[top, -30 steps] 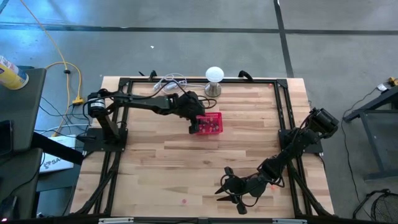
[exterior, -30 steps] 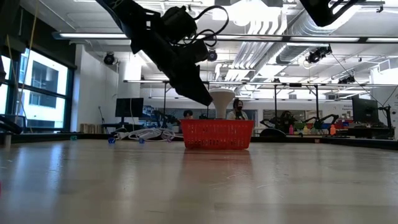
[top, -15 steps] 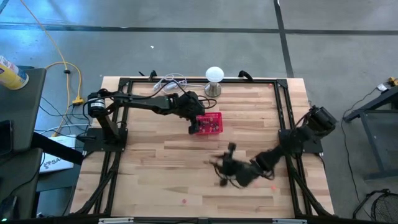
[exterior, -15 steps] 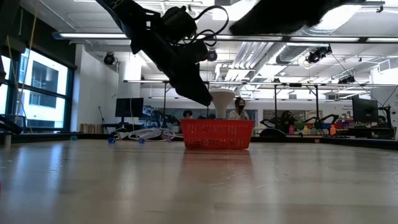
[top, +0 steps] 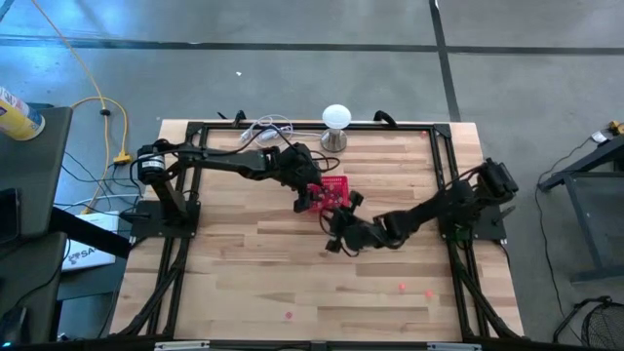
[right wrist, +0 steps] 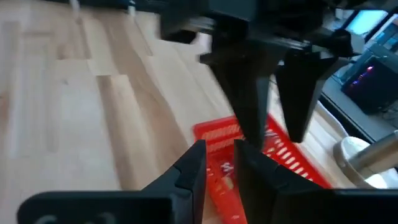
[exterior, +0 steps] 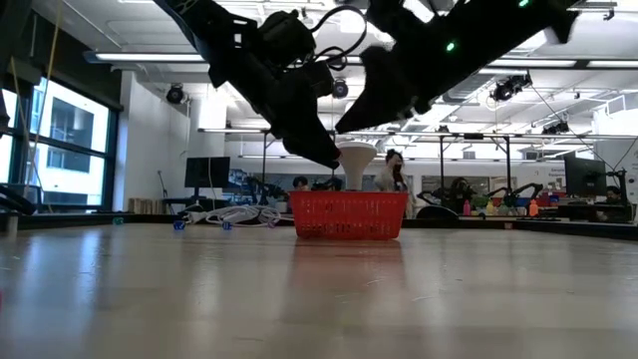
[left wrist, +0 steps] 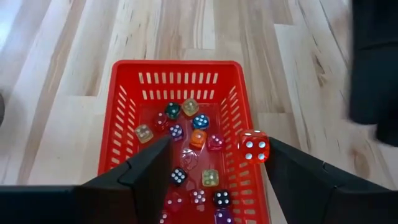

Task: Pick & Place Dice
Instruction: Put the red dice into the bin

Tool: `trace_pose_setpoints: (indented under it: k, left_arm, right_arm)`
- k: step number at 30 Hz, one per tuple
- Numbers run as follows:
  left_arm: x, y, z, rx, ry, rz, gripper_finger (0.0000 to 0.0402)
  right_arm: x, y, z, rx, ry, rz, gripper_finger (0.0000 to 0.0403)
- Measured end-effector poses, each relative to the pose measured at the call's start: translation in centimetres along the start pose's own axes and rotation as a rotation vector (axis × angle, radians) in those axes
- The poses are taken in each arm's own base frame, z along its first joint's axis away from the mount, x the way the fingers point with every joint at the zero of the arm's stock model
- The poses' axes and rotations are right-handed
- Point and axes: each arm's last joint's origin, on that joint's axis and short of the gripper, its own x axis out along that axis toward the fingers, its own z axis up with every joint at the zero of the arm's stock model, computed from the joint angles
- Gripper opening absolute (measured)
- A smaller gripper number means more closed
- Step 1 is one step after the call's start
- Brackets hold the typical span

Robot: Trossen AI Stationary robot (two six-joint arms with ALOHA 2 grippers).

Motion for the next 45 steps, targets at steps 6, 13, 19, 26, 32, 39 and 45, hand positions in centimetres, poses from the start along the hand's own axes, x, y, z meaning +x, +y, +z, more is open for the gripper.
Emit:
trace_pose_setpoints:
  k: [6, 13, 19, 26, 32, 39, 45]
  left_arm:
    - [0.0, 0.0, 0.0, 0.012, -0.001, 0.002, 0.0241]
    - [0.0, 0.2, -0.1, 0.014, 0.005, 0.011, 0.0241]
    - [-0.1, 0.3, 0.0, 0.011, -0.003, 0.010, 0.0241]
    - [-0.1, 0.3, -0.2, 0.009, 0.014, 0.008, 0.0241]
    - [-0.1, 0.3, -0.3, 0.008, 0.033, 0.005, 0.0241]
    - [-0.1, 0.3, -0.4, 0.017, 0.037, 0.003, 0.0241]
    - [-0.1, 0.2, -0.4, 0.040, 0.032, -0.034, 0.0241]
  right_arm:
    - [2.0, -1.6, -0.2, 0.010, 0.040, 0.009, 0.0067]
    - [3.5, -2.7, -0.6, 0.053, 0.084, 0.063, 0.0067]
    - [4.1, -2.7, -1.1, 0.043, 0.107, 0.070, 0.0067]
    - [3.6, -1.7, -1.5, 0.020, 0.115, 0.110, 0.0067]
    - [2.3, -0.4, -1.5, -0.070, 0.071, 0.019, 0.0067]
    - [2.3, -0.7, -1.0, -0.088, 0.024, -0.073, 0.0067]
    - [3.6, -2.1, -0.9, -0.048, 0.048, -0.027, 0.0067]
